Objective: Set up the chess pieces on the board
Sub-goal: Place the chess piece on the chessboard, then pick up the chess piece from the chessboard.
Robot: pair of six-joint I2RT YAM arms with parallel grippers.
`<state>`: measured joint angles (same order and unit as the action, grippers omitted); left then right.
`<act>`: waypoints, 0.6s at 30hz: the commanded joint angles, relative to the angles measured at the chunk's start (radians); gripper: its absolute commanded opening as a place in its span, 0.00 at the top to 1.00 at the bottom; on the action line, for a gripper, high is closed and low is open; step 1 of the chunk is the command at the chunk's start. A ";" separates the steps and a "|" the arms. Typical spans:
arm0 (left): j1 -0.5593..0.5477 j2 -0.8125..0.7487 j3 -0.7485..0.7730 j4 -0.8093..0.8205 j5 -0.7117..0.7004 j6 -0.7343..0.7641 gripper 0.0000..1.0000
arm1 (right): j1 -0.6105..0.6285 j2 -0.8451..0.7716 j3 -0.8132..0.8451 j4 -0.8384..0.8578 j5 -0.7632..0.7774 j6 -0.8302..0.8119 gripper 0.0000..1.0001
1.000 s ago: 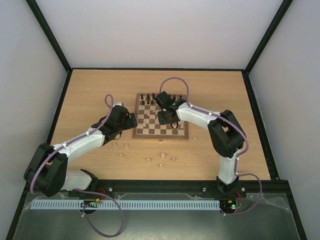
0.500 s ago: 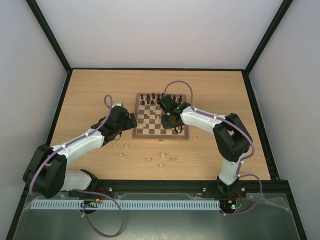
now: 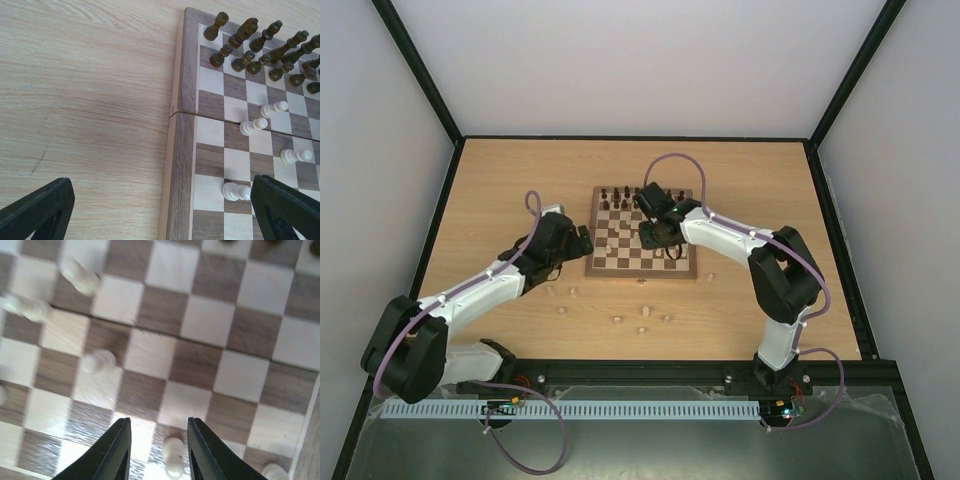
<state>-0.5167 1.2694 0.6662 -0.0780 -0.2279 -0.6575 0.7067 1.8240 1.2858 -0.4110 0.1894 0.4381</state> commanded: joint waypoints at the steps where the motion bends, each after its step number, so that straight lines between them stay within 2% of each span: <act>1: -0.003 -0.028 -0.039 0.022 0.010 -0.013 0.01 | 0.005 0.031 0.102 -0.048 -0.015 -0.016 0.68; 10: -0.005 -0.101 -0.116 0.065 0.048 -0.049 0.01 | 0.009 0.126 0.211 -0.066 -0.037 -0.030 0.67; 18: -0.005 -0.131 -0.125 0.051 0.042 -0.044 0.00 | 0.028 0.186 0.267 -0.084 -0.041 -0.033 0.68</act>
<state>-0.5167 1.1553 0.5503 -0.0376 -0.1867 -0.6930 0.7162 1.9835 1.5108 -0.4313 0.1589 0.4179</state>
